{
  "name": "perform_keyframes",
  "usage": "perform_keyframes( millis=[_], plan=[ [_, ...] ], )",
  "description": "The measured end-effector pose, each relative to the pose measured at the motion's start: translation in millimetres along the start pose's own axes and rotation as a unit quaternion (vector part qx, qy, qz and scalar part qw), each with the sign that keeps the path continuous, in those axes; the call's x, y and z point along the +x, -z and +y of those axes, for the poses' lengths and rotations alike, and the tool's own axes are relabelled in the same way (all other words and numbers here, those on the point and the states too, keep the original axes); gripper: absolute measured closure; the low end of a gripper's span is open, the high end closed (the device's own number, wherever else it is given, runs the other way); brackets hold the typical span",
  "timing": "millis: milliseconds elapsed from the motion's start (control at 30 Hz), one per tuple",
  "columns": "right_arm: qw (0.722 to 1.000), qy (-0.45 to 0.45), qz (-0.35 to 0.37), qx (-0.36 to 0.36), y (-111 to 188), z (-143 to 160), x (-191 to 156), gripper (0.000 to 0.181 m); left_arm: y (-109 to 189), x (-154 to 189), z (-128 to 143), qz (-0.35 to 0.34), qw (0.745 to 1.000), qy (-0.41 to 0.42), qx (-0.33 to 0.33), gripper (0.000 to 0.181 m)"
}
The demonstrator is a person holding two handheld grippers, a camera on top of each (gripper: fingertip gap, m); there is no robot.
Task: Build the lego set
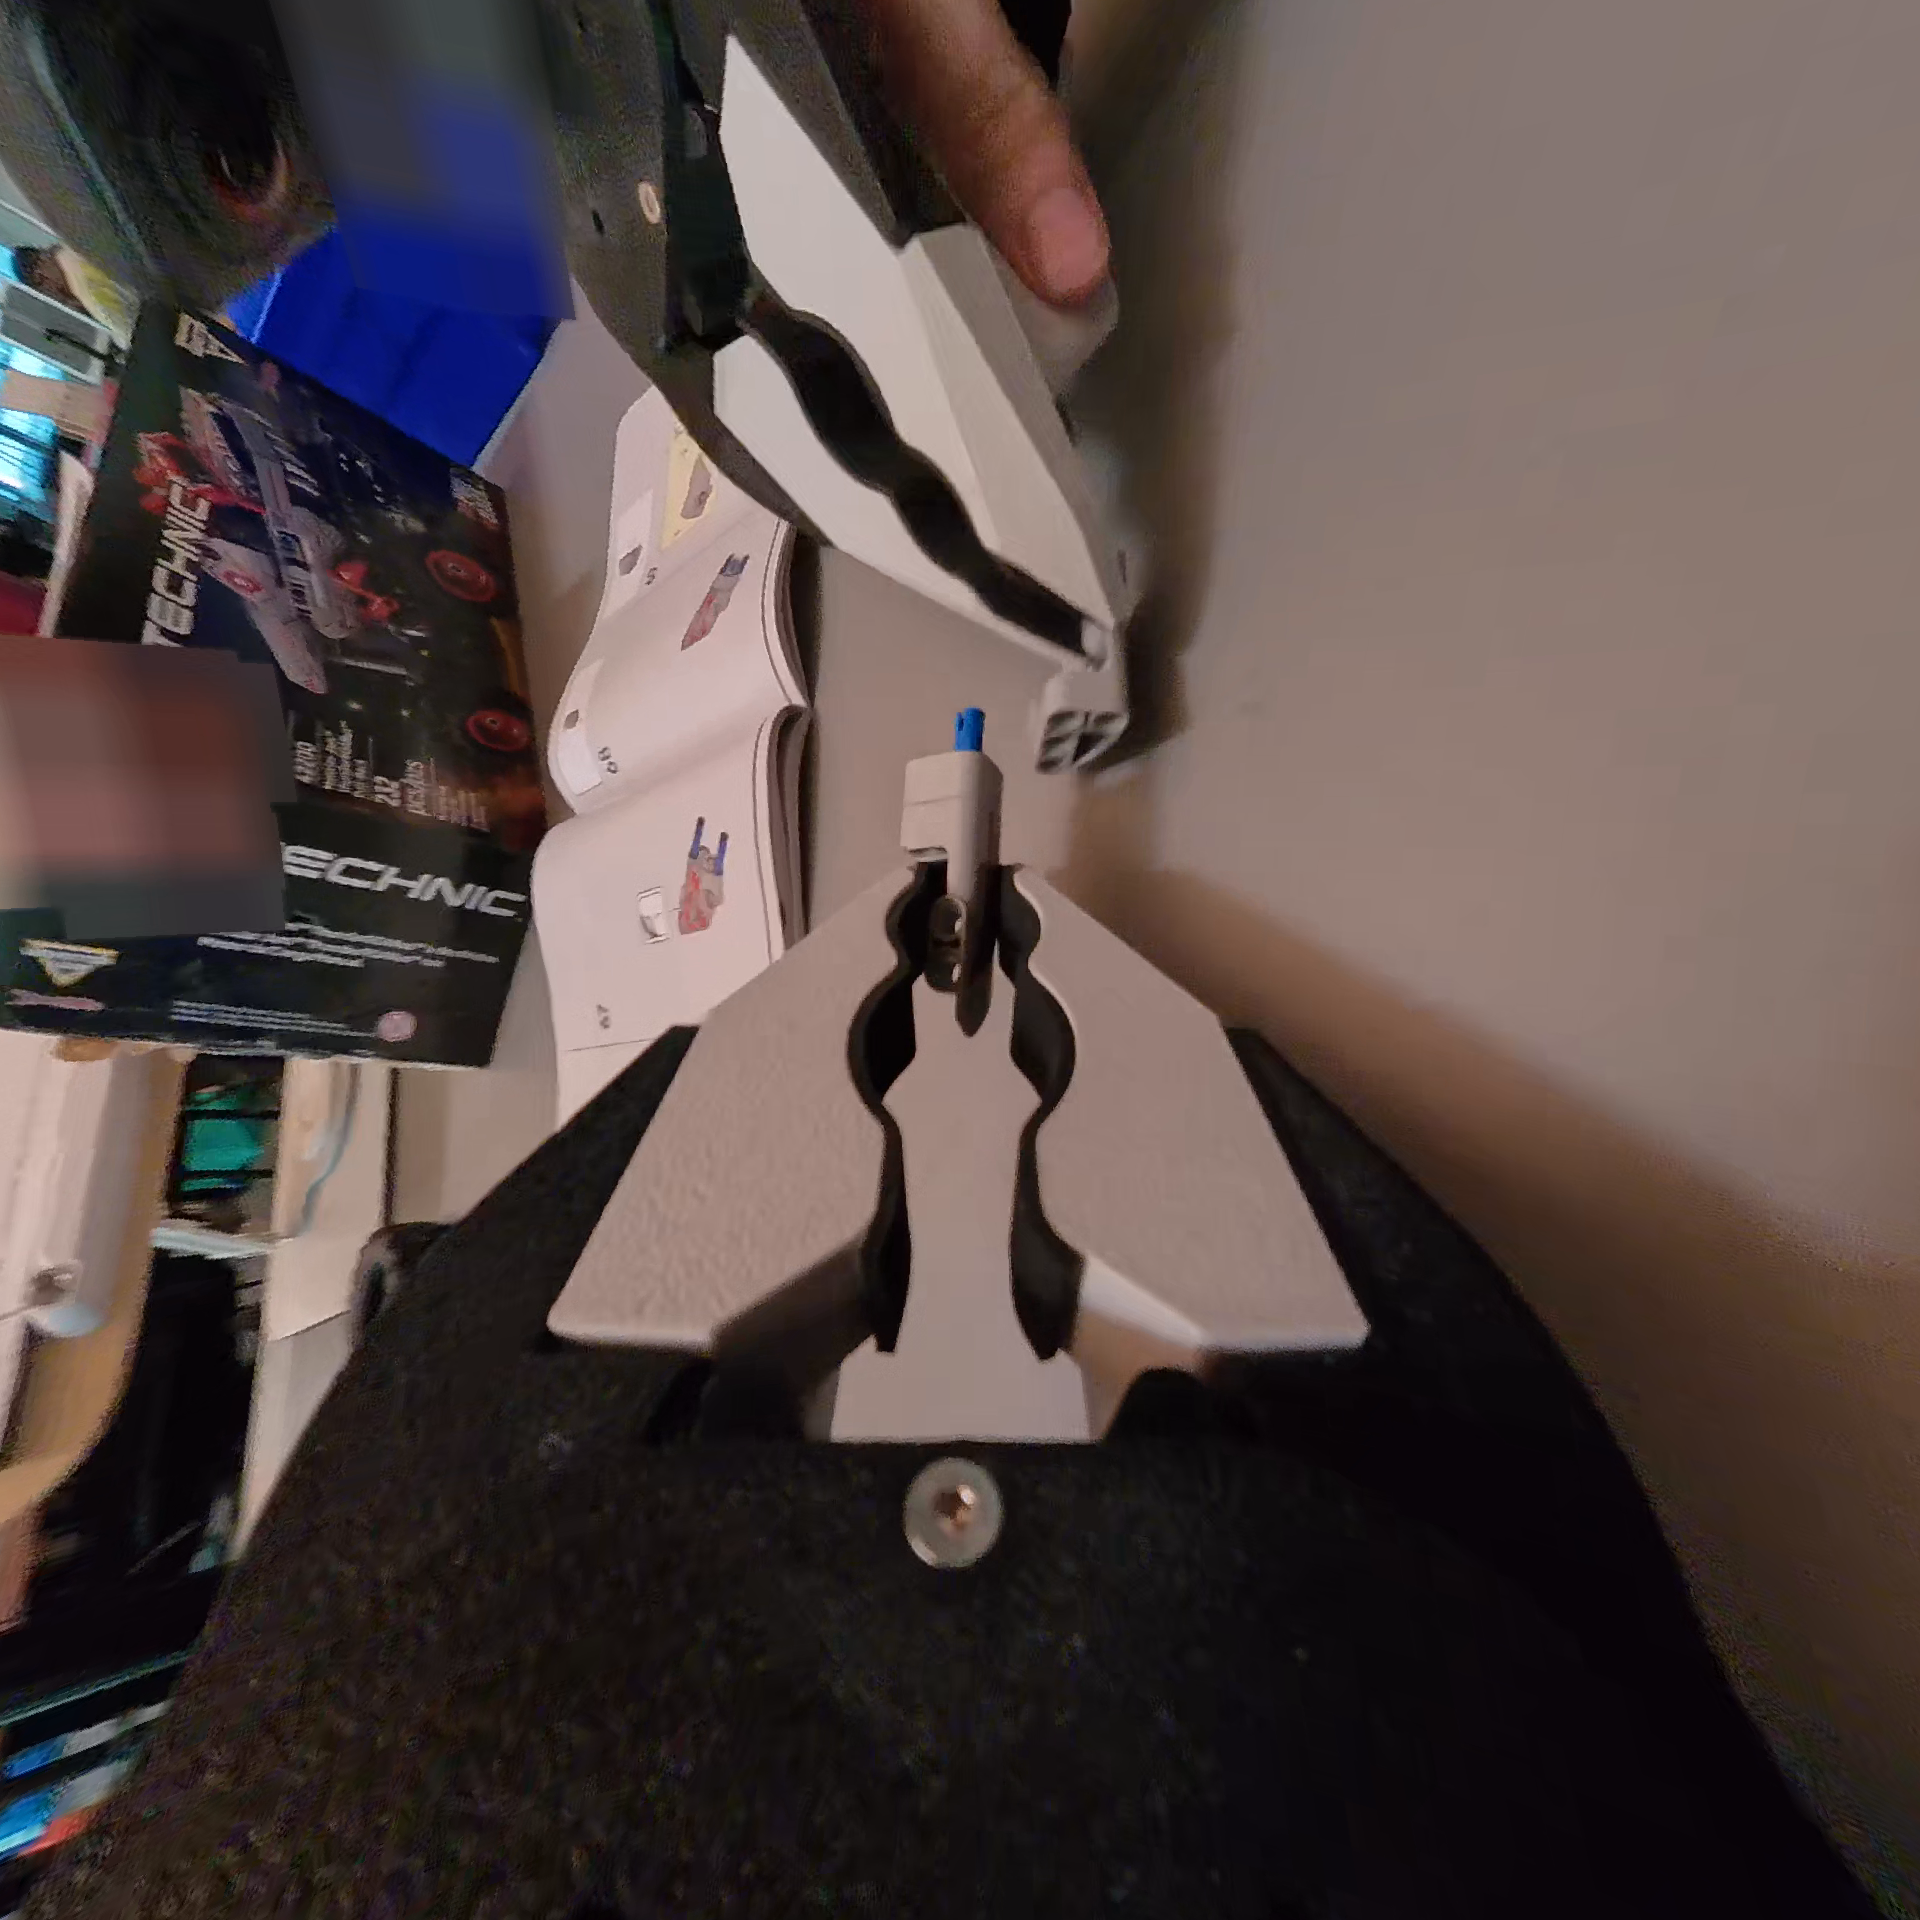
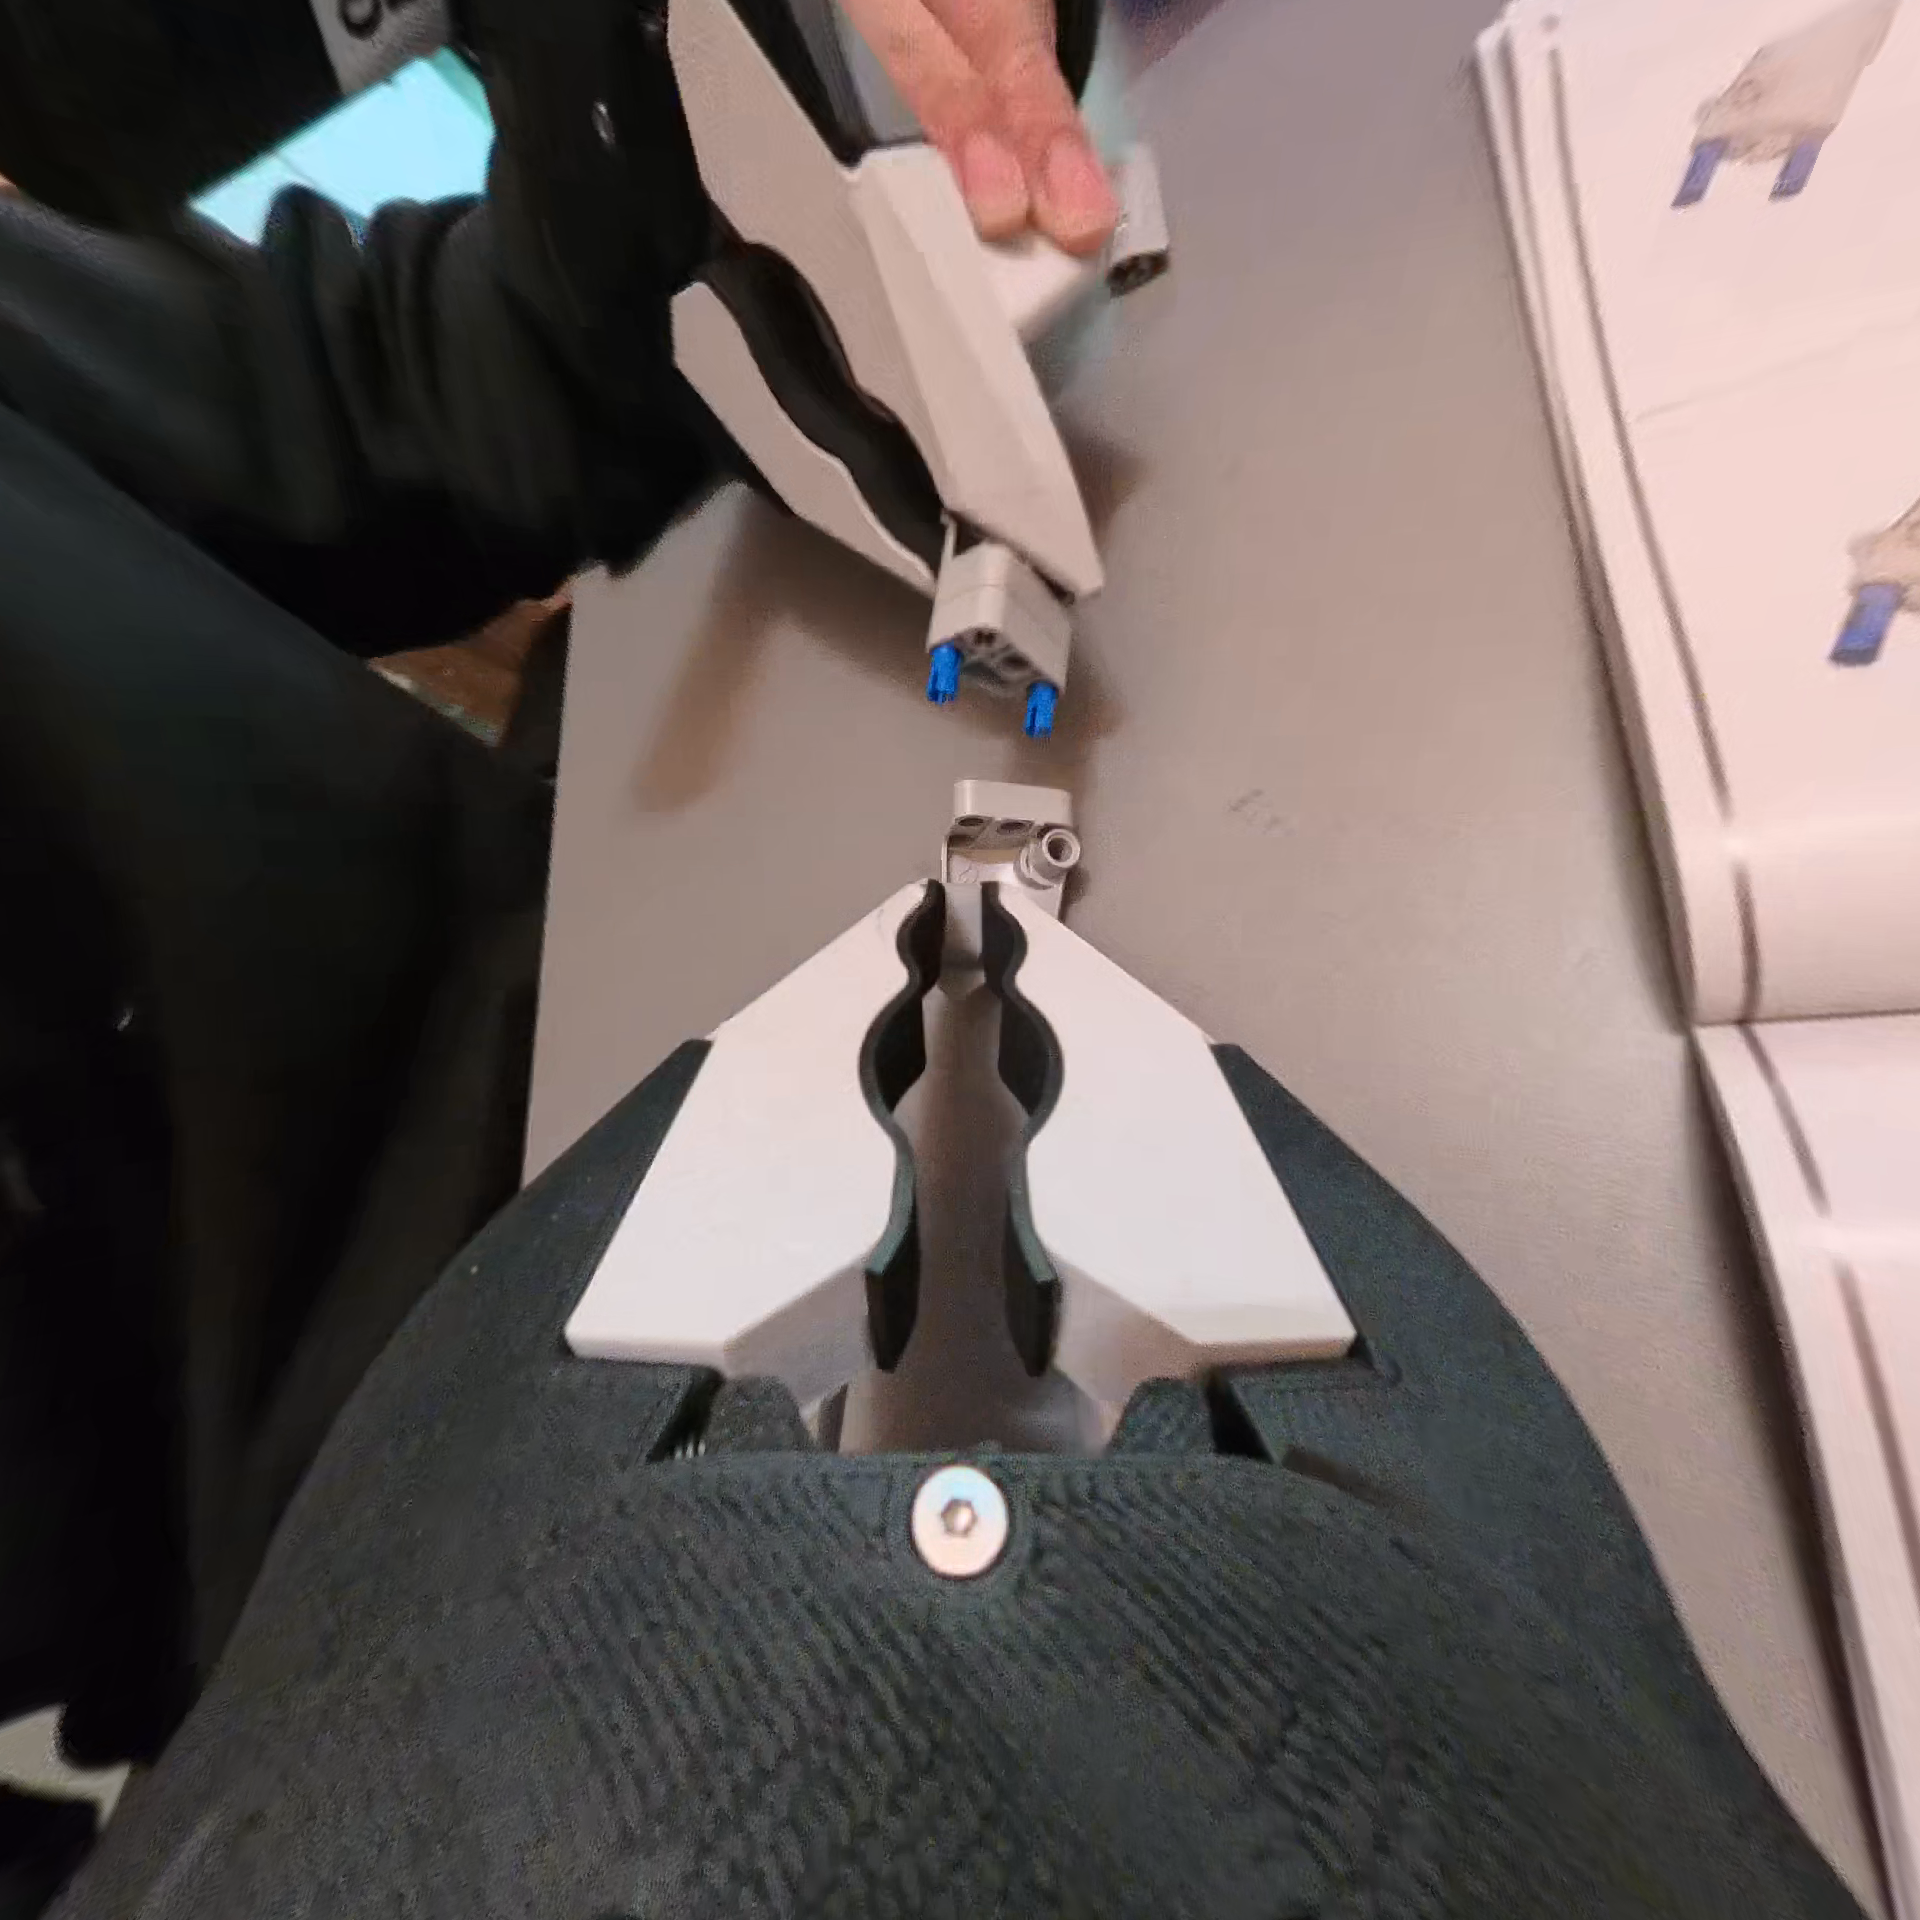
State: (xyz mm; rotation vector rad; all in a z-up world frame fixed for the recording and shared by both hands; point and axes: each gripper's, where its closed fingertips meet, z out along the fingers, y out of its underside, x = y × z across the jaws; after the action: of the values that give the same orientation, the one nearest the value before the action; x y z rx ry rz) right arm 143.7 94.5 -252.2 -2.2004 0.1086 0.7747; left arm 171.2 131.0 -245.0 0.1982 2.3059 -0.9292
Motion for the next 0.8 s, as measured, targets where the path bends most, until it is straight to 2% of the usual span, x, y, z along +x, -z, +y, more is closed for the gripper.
perform_keyframes(
  millis=[200,333,500,633,733,800],
  plan=[
    [0.996,-0.087,-0.019,0.014,0.9,-0.8,2.9,0.176,-1.4,-6.7,-12.0,-0.088,0.986,-0.140,-0.024,0.172],
    [0.996,-0.088,-0.022,0.018,0.7,-0.3,2.1,0.176,-7.5,-9.7,-17.2,-0.129,0.966,-0.219,-0.045,0.173],
    [1.000,-0.020,0.002,0.009,-1.9,4.6,0.8,0.176,-15.1,2.5,-16.2,-0.117,0.946,-0.294,-0.069,0.173],
    [0.998,0.043,0.038,0.002,-3.9,8.0,-2.0,0.175,-20.3,4.6,-8.0,-0.119,0.919,-0.356,-0.118,0.173],
    [0.997,0.050,0.055,0.006,-2.3,8.5,-0.5,0.174,-19.7,3.9,-9.4,-0.130,0.902,-0.389,-0.132,0.173],
    [0.996,0.051,0.068,0.019,1.5,6.1,2.1,0.166,-18.7,3.3,-8.8,-0.140,0.891,-0.408,-0.140,0.173]
  ],
)
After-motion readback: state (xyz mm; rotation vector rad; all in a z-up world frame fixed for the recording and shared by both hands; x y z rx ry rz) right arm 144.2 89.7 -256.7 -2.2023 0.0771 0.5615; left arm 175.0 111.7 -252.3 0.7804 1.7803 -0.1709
